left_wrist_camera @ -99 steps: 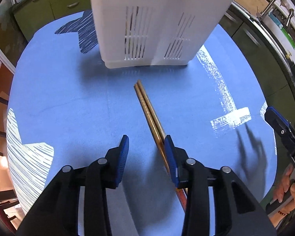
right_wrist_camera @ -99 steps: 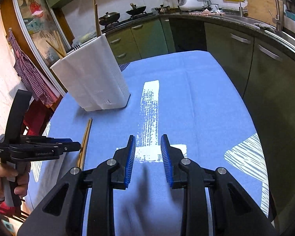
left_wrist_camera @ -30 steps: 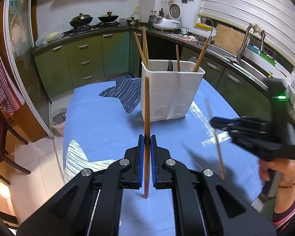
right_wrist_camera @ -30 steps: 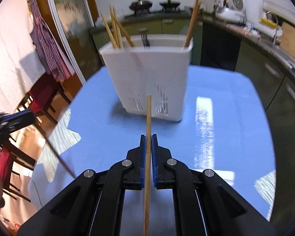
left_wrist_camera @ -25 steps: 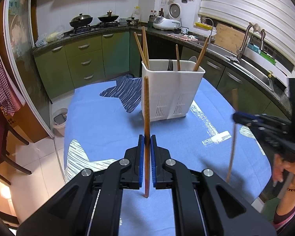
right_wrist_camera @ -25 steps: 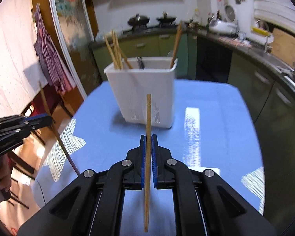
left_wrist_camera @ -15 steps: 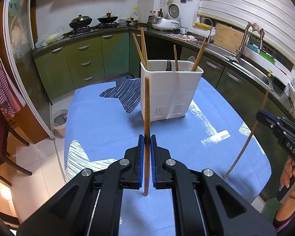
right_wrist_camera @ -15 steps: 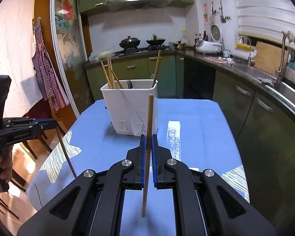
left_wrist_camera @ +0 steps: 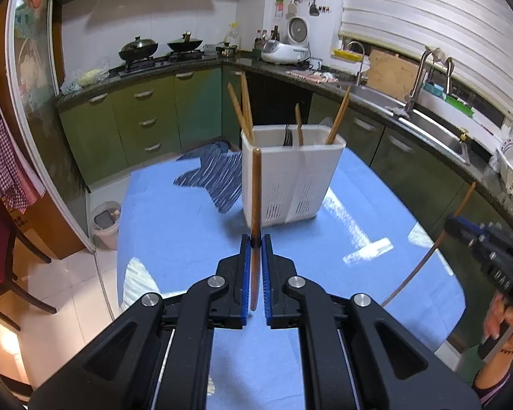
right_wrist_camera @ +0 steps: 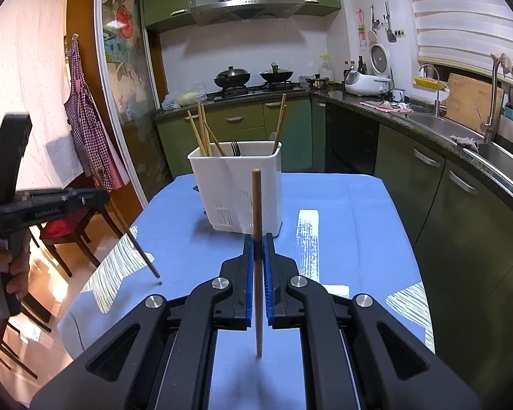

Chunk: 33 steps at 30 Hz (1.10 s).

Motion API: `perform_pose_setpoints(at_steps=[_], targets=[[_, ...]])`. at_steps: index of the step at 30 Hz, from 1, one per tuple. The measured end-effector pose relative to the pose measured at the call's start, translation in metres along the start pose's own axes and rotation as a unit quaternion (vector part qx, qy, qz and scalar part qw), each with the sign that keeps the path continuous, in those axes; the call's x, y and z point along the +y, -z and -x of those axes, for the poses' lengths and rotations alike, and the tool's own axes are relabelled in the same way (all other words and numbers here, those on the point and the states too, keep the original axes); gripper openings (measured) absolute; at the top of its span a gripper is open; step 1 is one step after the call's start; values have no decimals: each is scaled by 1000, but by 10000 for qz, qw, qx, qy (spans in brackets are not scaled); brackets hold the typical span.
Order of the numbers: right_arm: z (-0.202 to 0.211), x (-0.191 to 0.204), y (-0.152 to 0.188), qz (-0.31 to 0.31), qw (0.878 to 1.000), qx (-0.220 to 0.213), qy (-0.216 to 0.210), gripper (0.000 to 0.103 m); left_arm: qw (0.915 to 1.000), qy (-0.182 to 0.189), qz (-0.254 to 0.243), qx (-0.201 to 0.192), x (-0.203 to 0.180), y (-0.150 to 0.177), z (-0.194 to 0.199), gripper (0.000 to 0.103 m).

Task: Organize utensils
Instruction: 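Carry both chopsticks over the caddy and drop them in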

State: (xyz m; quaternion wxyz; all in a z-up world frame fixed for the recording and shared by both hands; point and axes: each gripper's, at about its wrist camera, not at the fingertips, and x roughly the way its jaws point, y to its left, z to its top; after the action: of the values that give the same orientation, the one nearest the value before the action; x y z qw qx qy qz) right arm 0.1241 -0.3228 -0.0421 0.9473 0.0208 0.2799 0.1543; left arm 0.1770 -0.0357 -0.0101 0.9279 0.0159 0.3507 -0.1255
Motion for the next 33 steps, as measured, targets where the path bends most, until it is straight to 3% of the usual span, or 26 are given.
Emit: perform_pose_setpoints(at_steps=[12,20,32,33], targets=[[-2,-8,0,-32,10000,39,0,6,9963,116,-110,-850,-16,-109,23,6],[-2,-8,1,-57,10000,40,-66,6,9912,-60,-94,-1319,-29,-163,9,6],[-1,-11,3,-106,9999,67,-93,6,9968,-211,-28,-773,-25,-158,-69,7],[-1,-10,3,-116,9998,76,-118,6,9969,-242,-74,-750,-24,-156,-70,11]])
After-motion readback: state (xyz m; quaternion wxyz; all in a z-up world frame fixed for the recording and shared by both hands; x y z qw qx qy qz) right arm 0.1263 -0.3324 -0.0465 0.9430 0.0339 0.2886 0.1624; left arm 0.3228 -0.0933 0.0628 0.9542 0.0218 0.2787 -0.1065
